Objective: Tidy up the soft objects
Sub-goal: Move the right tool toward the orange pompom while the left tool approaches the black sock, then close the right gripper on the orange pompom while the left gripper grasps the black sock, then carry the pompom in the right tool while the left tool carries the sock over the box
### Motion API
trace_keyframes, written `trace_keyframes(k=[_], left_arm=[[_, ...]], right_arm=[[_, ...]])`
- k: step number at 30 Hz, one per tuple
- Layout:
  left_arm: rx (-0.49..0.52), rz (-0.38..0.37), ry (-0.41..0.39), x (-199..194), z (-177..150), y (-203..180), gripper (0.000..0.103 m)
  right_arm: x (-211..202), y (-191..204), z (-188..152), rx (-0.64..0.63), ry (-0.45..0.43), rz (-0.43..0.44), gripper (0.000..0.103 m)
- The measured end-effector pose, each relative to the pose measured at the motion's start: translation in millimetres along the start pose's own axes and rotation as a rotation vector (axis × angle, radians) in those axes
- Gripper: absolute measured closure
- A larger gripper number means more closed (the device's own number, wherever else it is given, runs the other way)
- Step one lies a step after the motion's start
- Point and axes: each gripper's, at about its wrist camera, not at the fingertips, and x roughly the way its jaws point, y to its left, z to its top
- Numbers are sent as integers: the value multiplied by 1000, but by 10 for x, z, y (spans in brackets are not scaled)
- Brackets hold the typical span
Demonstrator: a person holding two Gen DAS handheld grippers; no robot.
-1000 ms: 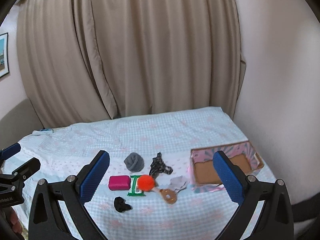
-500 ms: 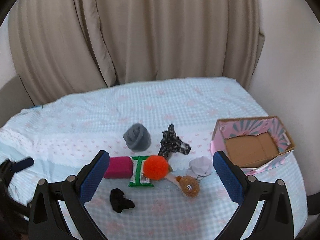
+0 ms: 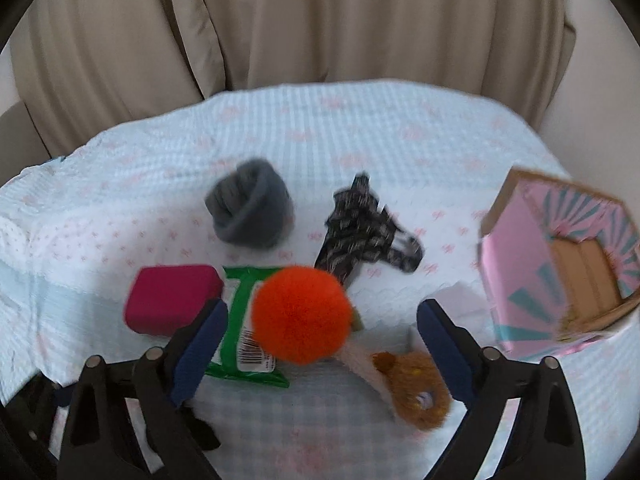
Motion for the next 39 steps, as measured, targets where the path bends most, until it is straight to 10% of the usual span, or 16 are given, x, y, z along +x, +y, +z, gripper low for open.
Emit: trace_keyframes(k=[9,20,39], left_arm=[[-11,49,-10,340,-154,-51,35],[-41,100,-28,344,-121,30,89],[-59,91,-101,-372,435,25,93]], right_arm=[[481,36,-87,-51,34,68,34],[610,-36,-68,15,52,172,69],[-102,-102,296,59,-15,171,71]])
